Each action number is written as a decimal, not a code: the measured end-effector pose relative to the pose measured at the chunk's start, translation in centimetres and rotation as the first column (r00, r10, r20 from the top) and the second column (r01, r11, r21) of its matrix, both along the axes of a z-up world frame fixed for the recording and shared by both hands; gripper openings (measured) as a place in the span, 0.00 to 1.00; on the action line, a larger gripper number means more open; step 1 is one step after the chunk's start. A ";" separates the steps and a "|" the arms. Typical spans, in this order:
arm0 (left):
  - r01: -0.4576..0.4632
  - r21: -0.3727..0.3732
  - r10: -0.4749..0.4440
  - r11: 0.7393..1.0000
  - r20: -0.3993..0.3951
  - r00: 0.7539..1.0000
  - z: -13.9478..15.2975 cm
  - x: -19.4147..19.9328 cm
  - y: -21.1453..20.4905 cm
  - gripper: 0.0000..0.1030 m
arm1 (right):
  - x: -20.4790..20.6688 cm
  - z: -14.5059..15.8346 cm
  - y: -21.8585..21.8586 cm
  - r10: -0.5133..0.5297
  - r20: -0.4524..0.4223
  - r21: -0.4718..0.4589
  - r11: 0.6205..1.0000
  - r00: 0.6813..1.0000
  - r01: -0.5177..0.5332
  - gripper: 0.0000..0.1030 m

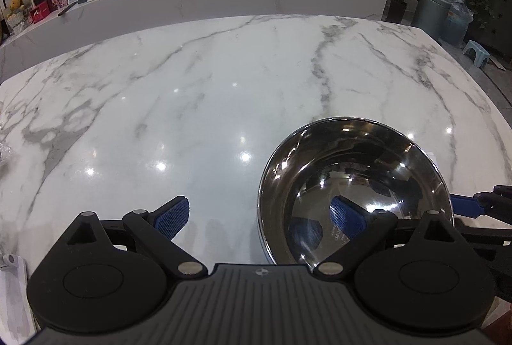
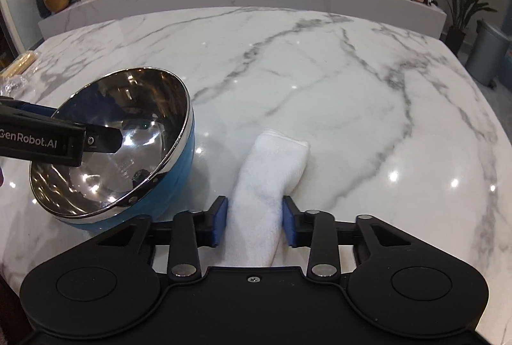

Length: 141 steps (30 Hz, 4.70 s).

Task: Clean bowl
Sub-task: 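Close the right gripper on the white cloth and lift it, then grasp the bowl rim with the left gripper while the right gripper carries the cloth into the bowl, then wipe the cloth around the bowl interior with the right gripper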

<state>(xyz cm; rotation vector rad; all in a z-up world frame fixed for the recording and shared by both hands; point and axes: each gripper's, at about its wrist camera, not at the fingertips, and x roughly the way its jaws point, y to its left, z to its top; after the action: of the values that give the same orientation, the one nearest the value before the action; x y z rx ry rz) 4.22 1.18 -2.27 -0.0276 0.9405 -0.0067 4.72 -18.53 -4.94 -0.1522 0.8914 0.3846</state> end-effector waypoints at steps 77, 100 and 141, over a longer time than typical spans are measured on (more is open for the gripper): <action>0.170 -0.045 -0.169 0.984 0.019 0.985 0.6 -1.0 -1.2 0.13 | -0.7 4.4 6.4 0.411 -0.118 -0.157 0.891 0.904 -0.425 0.13; 0.204 -0.040 -0.202 0.978 0.038 0.979 0.8 -1.4 -1.5 0.11 | -0.5 3.9 7.6 0.446 -0.172 -0.216 0.853 0.878 -0.475 0.24; 0.248 -0.033 -0.248 0.968 0.006 0.969 0.3 -1.7 -2.4 0.14 | -0.4 4.1 7.3 0.453 -0.154 -0.267 0.837 0.878 -0.478 0.14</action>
<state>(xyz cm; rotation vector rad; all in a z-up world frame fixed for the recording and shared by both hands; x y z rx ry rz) 2.55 -1.19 -1.92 0.0598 0.9372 -0.2540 4.32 -11.26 -0.84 -0.6479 0.9910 0.7156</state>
